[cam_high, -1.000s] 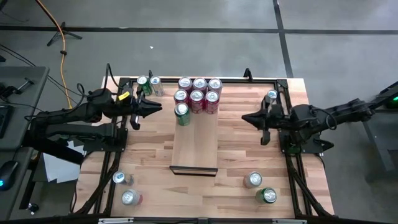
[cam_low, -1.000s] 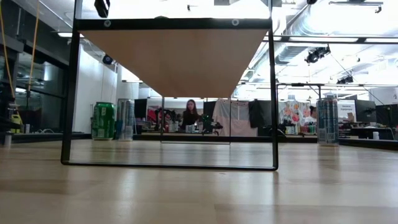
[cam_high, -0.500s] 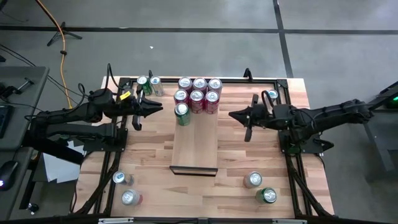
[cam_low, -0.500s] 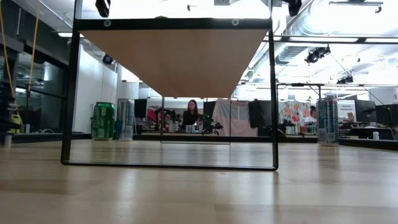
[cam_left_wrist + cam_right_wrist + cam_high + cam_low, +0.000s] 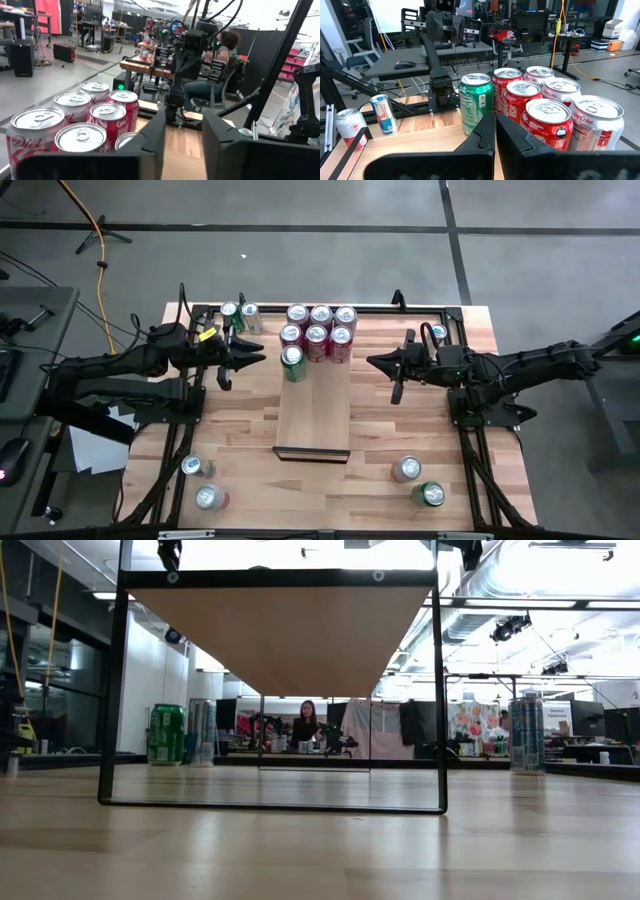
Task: Place canned beverage on shelf
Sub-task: Put the top left green soda can on the shelf
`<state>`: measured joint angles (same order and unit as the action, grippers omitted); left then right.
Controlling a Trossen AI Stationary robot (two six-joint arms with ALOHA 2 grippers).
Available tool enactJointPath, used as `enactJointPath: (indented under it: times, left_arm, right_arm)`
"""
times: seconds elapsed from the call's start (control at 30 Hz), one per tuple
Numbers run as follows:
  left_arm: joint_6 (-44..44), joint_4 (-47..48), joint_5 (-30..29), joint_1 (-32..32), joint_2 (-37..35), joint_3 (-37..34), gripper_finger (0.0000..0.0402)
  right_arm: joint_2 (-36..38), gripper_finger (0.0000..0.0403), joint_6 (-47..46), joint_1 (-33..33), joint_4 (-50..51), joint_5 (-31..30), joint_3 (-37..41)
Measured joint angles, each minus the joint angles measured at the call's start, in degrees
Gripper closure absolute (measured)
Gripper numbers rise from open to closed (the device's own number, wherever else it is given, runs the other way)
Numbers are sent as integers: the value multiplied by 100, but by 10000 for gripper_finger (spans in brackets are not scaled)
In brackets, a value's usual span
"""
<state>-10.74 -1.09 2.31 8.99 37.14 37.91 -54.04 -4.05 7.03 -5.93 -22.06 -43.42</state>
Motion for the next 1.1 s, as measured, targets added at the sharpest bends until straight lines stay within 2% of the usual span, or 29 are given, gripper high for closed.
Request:
enactJointPath:
  times: [0.37,0.57,0.73,0.97,1.1]
  left_arm:
    - [-258,-505,-141,-4,64,0,167]
    - [-459,-607,-160,-2,62,0,102]
    - [-564,-609,-175,-2,60,0,78]
    - [-373,-604,-175,-2,60,0,76]
    - [-553,-601,-187,-2,60,0,76]
  right_arm:
    - [0,403,0,0,1,-1,0]
    - [0,403,0,0,2,-1,0]
    - [0,403,-154,0,6,-2,-2]
    - [0,403,-197,0,7,-2,-2]
    - [0,403,-197,1,7,-2,-2]
